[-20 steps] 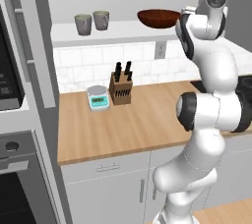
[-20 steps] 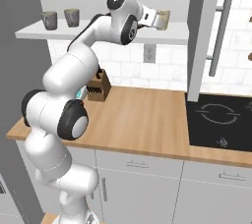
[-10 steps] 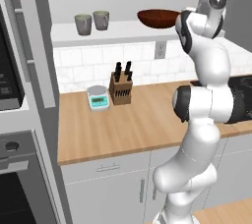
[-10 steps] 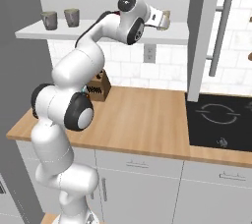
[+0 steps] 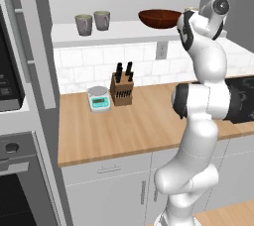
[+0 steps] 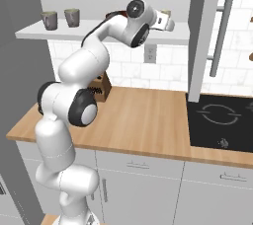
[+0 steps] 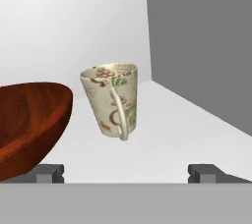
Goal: Gather all objects into one cabinet and sort the glasses and bowls to opposite sides.
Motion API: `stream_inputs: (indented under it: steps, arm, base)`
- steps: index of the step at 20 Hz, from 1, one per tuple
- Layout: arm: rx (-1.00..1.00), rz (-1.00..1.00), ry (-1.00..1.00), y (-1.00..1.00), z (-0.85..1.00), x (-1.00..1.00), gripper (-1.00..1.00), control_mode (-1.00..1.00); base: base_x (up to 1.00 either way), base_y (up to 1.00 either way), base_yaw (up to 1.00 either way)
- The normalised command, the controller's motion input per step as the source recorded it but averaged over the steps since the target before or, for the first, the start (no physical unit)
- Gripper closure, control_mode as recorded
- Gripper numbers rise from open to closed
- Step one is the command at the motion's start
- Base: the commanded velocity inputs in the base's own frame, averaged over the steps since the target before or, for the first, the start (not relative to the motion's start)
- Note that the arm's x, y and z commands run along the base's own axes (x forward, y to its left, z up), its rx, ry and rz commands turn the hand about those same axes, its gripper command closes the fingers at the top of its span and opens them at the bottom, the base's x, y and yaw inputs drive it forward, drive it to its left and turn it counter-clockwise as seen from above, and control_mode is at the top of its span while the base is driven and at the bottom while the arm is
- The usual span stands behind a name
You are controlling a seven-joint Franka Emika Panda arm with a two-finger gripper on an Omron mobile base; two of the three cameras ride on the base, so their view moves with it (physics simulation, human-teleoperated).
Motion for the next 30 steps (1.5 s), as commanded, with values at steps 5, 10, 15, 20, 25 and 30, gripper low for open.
stream_inputs:
  steps: [5,10,15,20,25,30]
  arm:
    - [0.0,0.03,-0.06,0.0,-0.05,0.2,-1.0,-1.0]
    - [0.0,0.02,-0.04,0.0,0.0,0.31,-1.0,-1.0]
    - [0.03,0.0,-0.01,-0.25,-0.04,0.22,-1.0,-1.0]
    - [0.0,0.0,0.0,0.0,0.0,0.36,1.0,-1.0]
    - [0.0,0.0,-0.02,0.0,0.0,0.07,1.0,-1.0]
    - [0.0,0.0,-0.11,0.04,0.0,-0.29,1.0,-1.0]
  base:
    - [0.0,0.0,0.0]
    - [0.0,0.0,0.0]
    - [0.0,0.0,0.0]
    - [0.0,0.0,0.0]
    - [0.0,0.0,0.0]
    - [0.0,0.0,0.0]
